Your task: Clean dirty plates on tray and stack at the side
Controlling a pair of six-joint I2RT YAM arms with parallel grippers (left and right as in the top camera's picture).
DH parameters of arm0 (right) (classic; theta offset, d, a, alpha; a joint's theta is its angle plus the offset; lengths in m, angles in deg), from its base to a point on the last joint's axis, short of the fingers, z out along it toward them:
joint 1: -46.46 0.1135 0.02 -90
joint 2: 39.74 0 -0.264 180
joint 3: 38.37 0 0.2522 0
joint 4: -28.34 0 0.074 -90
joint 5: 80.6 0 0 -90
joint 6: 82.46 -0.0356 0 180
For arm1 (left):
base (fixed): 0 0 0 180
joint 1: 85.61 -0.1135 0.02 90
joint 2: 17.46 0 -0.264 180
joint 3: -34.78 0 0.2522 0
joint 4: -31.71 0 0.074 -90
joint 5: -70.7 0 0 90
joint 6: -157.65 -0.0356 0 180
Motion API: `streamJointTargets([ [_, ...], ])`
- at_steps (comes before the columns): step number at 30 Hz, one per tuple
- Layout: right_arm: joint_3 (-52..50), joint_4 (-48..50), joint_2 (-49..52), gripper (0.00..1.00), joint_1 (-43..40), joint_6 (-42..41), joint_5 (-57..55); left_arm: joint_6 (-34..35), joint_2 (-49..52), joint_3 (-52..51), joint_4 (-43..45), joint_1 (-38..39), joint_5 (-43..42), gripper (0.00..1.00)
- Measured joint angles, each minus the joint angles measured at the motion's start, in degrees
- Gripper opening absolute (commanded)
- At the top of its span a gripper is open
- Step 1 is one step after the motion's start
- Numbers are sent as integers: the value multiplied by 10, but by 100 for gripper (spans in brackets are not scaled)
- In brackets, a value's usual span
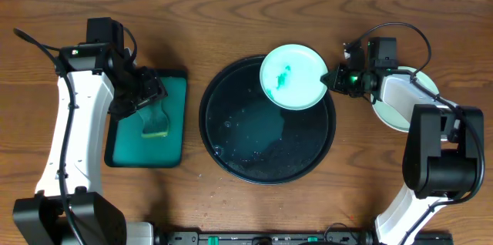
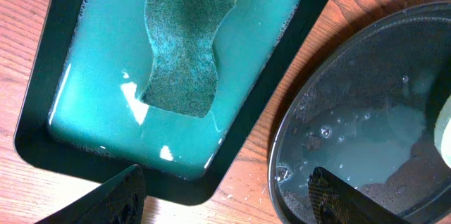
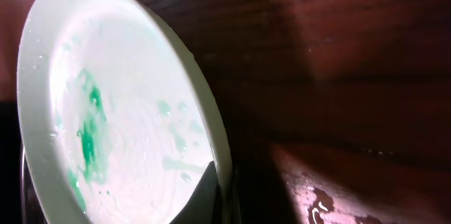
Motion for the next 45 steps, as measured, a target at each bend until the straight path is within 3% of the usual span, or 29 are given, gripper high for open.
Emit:
streamJointTargets([
  [6,-1,-77,-31,2,11,-10,3,0,0,0,0,0,0,63],
  [16,-2,-252,-150,1,148,-42,-107,0,0,0,4,0,0,48],
  [19,-3,-262,-141,1,163,-52,-142,0,0,-2,24,0,0,45],
  [23,-12,-240,-108,1,168,-56,-168,1,0,-30,63,0,0,35],
  [25,-14,-227,-84,1,168,-54,-171,-1,0,-49,78,0,0,38],
  [26,-16,-221,-72,1,168,-51,-170,-1,0,-60,87,0,1,48],
  [30,-19,-214,-58,1,167,-42,-164,0,0,-92,117,0,30,66],
  [39,-20,-206,-58,1,168,-41,-148,5,8,-148,183,0,82,64],
  [45,-20,-204,-58,1,168,-41,-144,13,78,-150,199,0,87,63],
])
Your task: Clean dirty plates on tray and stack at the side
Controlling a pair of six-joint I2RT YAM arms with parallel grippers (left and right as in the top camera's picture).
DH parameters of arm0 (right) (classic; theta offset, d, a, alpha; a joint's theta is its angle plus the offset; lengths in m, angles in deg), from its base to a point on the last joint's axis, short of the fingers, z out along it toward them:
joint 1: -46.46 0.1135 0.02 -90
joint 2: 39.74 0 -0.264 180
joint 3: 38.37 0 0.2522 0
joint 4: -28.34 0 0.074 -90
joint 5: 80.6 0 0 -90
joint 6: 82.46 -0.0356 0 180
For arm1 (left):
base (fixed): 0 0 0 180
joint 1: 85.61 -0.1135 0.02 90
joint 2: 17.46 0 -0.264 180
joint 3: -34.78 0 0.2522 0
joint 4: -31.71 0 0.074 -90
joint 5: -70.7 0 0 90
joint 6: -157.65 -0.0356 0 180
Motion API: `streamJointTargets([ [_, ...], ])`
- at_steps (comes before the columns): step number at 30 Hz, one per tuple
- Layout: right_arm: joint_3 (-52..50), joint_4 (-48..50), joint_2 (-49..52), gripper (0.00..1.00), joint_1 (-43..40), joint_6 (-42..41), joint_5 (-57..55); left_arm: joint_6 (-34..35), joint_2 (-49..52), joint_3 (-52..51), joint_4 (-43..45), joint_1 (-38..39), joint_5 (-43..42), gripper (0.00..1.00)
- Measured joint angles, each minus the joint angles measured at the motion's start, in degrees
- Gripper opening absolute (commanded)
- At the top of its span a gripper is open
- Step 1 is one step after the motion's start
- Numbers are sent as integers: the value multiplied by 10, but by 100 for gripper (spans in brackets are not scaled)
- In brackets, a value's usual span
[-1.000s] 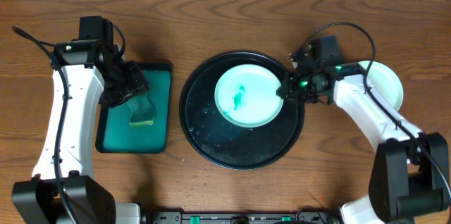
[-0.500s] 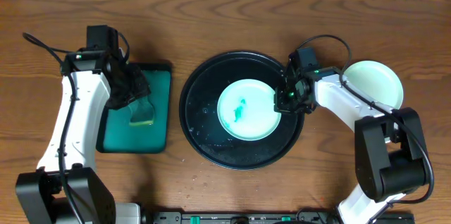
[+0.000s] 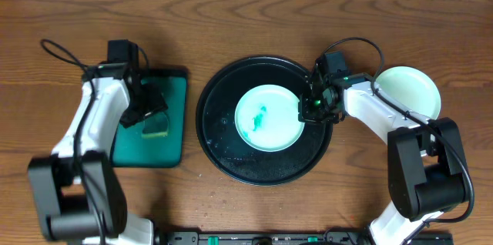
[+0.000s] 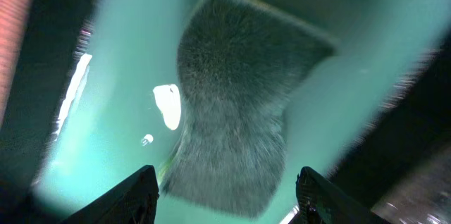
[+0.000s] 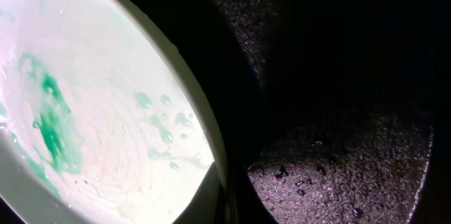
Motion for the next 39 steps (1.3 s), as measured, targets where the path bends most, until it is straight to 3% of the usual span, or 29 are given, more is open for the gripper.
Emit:
streamJointTargets([
  [4,0,0,0,1,0,0,2,4,56,-2,11,0,0,50],
  [10,0,-1,0,1,0,0,5,5,76,-2,30,1,-18,7],
  [22,0,-5,0,1,0,0,9,2,51,-3,32,2,-24,7],
  [33,0,-2,0,1,0,0,10,-11,-188,-8,47,28,3,7],
  [39,0,0,0,1,0,0,10,-30,-241,-8,66,53,37,7],
])
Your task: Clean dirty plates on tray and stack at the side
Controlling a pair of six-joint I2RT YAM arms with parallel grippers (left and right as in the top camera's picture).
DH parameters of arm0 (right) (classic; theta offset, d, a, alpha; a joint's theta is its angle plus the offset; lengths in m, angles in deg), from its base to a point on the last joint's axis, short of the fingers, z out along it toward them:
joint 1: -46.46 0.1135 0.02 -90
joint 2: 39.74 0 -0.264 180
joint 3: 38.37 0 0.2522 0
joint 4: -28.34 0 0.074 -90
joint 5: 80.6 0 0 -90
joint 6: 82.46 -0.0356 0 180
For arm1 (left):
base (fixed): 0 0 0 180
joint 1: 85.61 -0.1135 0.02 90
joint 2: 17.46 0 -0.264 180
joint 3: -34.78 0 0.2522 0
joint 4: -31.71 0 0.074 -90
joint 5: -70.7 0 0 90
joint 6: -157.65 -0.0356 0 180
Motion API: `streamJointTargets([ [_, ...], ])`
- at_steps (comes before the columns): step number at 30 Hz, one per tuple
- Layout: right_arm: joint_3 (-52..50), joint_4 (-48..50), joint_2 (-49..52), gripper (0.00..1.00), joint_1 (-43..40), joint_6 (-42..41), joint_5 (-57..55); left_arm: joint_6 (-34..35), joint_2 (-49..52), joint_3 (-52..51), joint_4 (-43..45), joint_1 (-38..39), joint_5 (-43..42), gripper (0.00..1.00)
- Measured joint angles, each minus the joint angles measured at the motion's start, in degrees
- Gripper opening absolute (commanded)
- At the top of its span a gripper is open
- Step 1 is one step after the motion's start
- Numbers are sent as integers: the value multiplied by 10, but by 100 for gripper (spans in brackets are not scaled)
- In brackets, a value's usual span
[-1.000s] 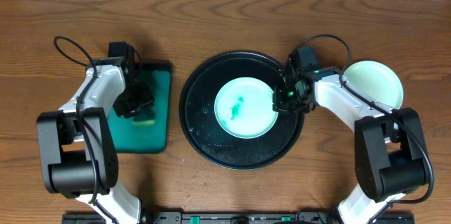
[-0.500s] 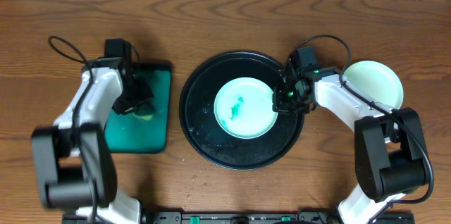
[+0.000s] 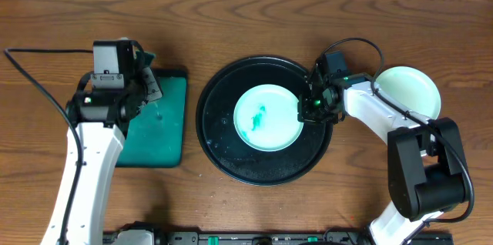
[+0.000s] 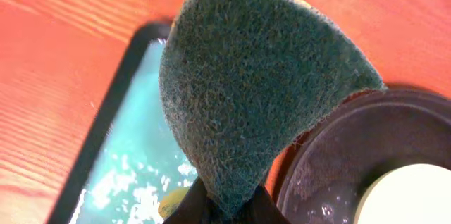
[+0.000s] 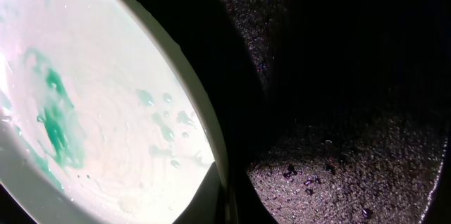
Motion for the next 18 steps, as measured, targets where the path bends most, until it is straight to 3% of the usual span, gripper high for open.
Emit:
streamJointTargets([
  [12,0,3,0,1,0,0,0,-7,-2,0,-12,4,31,7],
  [18,0,5,0,1,0,0,3,14,79,0,-65,4,16,7],
])
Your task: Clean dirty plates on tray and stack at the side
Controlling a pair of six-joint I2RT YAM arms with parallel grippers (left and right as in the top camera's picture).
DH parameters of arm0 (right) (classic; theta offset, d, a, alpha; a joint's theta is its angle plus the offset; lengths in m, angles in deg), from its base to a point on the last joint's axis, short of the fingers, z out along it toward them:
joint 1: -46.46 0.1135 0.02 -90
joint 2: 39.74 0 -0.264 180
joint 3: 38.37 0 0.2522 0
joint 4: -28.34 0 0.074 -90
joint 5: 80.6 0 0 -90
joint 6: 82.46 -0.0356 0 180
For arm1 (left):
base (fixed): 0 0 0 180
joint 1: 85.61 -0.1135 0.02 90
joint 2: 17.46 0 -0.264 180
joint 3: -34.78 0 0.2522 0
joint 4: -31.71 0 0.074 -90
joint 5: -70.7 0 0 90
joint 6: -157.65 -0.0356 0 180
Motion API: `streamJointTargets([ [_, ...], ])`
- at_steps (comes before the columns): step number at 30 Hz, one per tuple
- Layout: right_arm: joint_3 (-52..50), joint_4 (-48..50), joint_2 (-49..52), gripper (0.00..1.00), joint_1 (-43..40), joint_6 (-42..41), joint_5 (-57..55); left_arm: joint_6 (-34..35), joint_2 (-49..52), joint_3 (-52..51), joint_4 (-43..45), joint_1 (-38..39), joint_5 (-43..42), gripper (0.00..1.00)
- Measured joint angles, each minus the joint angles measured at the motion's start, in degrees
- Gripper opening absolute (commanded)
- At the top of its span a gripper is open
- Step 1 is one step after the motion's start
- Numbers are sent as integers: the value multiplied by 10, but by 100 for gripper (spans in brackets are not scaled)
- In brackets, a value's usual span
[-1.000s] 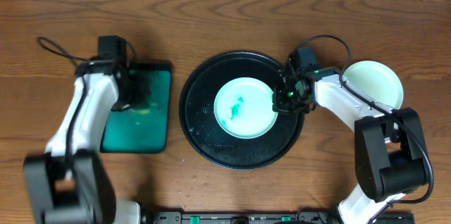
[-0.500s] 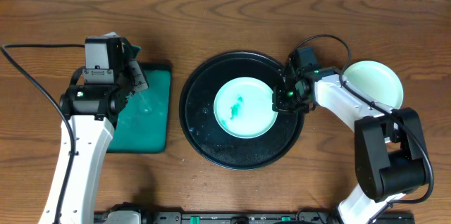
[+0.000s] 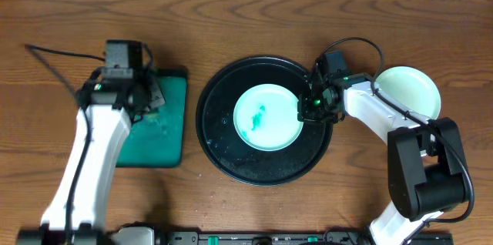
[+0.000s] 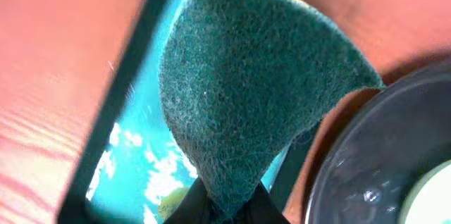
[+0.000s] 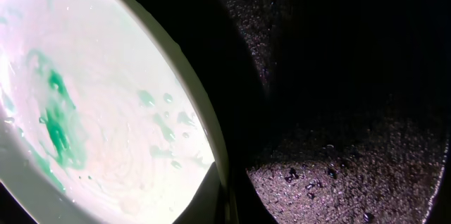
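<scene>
A pale green plate [image 3: 266,117] smeared with green [image 5: 56,122] lies in the round black tray [image 3: 223,152]. My right gripper [image 3: 306,109] is shut on the plate's right rim [image 5: 220,182]. A dark green sponge [image 4: 254,90] is pinched in my left gripper [image 4: 224,206], held above the teal water tray [image 3: 166,133] at the left. In the overhead view the left gripper [image 3: 150,95] hangs over that tray's upper part. A clean plate [image 3: 412,95] sits on the table at the right.
The teal tray's water [image 4: 141,160] ripples below the sponge. The black tray's wet rim [image 4: 366,175] shows at the right of the left wrist view. Cables trail behind both arms.
My left gripper with the sponge has shifted a little right and lower over the teal tray. The right gripper and plate have not moved.
First my right gripper held the dirty plate tilted at the black tray's far right edge while my left stood open over the sponge in the water. Then the plate lay flat in the tray. Later the left gripper held the sponge lifted, as now.
</scene>
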Motion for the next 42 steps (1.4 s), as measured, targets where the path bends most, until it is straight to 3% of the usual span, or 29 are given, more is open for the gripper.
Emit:
streamJointTargets([
  [5,0,1,0,1,0,0,3,4,61,0,-16,0,-84,7],
  [11,0,5,0,1,0,0,4,5,49,0,-34,7,-193,7],
  [18,0,7,0,1,0,0,5,18,48,0,-25,103,-257,7],
  [29,0,7,0,1,2,0,15,91,111,2,50,241,-260,7],
  [42,0,13,0,1,61,-1,11,148,239,4,83,265,-183,7],
])
